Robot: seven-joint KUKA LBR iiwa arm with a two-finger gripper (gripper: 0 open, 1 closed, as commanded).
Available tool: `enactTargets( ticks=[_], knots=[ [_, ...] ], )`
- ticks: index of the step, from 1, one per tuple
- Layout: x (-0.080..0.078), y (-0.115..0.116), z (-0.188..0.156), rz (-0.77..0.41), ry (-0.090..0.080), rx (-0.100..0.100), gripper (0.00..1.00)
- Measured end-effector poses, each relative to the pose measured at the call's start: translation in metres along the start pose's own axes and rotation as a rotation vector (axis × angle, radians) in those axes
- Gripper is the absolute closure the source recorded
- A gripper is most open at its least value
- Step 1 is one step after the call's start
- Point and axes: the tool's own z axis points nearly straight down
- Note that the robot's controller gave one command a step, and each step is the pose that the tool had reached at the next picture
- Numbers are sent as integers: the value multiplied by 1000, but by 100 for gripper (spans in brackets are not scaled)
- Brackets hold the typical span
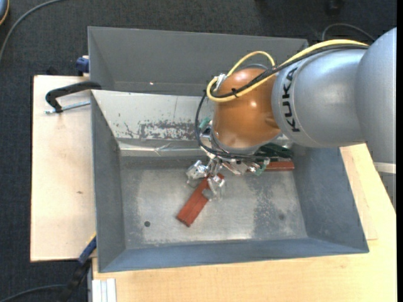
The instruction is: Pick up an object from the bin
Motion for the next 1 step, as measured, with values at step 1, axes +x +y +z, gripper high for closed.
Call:
enactTargets(
  ticks=[1],
  knots=[
    [-2,23,-153,-97,-6,6,100]
  ],
)
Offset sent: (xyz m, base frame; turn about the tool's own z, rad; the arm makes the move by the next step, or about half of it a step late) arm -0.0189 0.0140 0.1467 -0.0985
